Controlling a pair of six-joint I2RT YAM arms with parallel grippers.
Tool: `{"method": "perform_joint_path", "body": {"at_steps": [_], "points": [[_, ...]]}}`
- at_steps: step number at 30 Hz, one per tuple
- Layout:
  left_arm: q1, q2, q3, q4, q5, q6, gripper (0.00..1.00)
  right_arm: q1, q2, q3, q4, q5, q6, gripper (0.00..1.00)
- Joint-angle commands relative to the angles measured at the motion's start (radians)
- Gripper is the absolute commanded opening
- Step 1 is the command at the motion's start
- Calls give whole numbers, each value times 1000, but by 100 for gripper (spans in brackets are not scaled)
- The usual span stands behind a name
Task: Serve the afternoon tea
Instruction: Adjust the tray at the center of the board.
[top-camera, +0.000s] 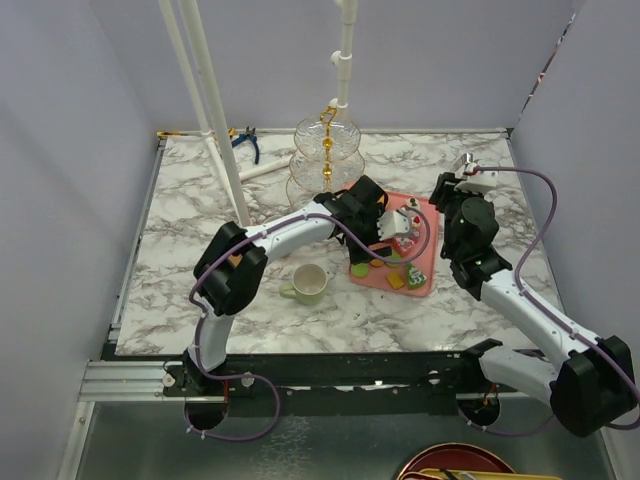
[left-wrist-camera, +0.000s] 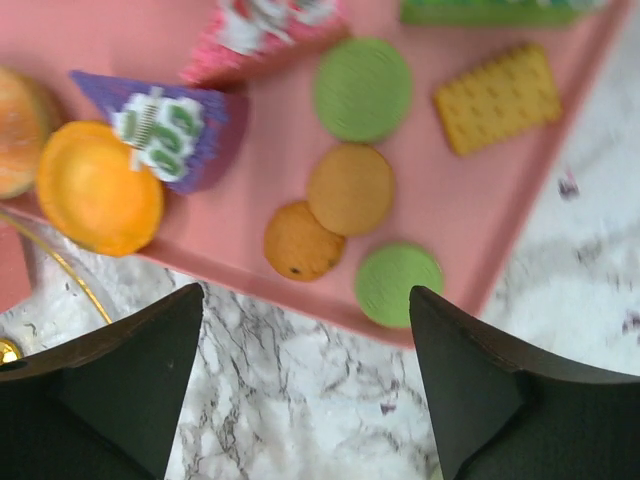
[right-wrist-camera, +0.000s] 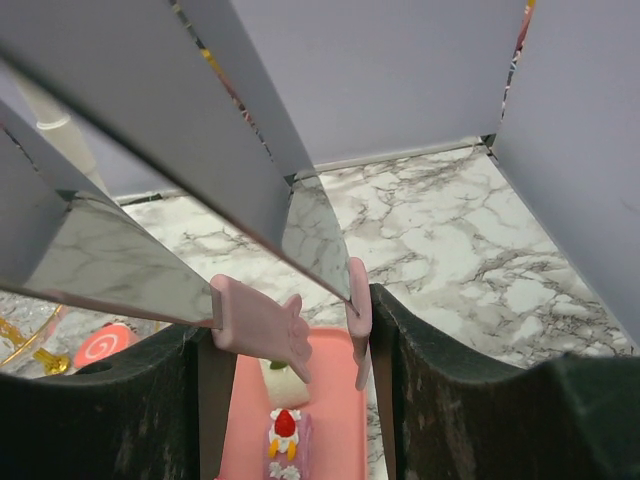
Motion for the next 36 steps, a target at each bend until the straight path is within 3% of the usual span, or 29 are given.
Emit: {"method": "perform_joint_path", "body": {"at_steps": [1, 10, 22, 34, 36], "points": [[21, 79, 80, 98, -96, -324, 82, -9, -38, -7, 34, -4, 14, 52], [26, 145, 113, 127, -220, -383, 71, -9, -73, -18, 27, 5, 11, 52], [60, 181, 122, 127, -205, -424, 45, -14, -88, -24, 22, -3, 20, 52], [70, 220, 153, 127, -230, -451, 40, -15, -94, -28, 21, -12, 23, 52], [70, 227, 157, 127, -211, -442, 35, -15, -94, -27, 21, -12, 24, 52]]}}
